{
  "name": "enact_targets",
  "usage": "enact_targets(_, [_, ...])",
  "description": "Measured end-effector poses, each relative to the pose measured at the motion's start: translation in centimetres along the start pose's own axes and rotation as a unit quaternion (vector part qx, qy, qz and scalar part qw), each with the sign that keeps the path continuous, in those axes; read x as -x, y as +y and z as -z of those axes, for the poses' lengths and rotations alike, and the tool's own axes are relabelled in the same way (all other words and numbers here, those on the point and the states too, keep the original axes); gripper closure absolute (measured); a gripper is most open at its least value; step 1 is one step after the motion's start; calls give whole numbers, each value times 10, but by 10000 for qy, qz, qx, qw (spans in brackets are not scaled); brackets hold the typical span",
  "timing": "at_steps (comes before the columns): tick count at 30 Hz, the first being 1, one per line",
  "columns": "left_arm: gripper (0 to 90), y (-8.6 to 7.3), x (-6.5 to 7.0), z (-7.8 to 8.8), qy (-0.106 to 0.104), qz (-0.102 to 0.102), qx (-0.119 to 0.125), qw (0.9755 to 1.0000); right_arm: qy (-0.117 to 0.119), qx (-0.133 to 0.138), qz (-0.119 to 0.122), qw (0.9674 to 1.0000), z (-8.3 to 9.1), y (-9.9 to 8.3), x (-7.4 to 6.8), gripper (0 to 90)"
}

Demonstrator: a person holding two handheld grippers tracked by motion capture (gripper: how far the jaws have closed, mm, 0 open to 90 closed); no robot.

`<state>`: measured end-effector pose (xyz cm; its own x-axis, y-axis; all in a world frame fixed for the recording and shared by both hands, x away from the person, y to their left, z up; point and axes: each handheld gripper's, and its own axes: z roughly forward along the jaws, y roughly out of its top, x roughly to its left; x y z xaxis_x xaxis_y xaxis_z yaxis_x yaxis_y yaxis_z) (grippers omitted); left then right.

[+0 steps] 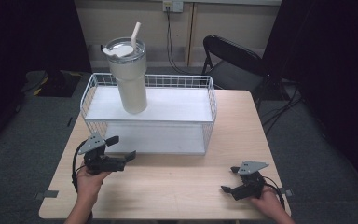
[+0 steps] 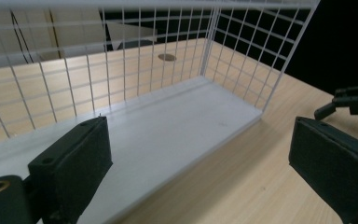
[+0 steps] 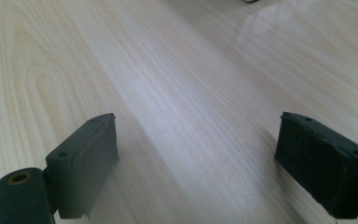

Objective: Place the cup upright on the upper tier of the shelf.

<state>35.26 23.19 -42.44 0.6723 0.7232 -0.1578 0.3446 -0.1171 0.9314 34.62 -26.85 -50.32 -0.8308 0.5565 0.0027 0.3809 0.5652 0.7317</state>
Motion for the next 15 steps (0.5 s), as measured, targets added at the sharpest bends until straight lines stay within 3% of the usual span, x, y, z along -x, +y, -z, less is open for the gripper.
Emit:
enact_targets(7, [61, -32, 2, -13, -94, 119, -407, 9991, 0, 0, -1, 10000, 0, 0, 0, 123])
enact_targets(15, [57, -56, 0, -18, -6, 227, -800, 9965, 2, -1, 0, 10000, 0, 0, 0, 123])
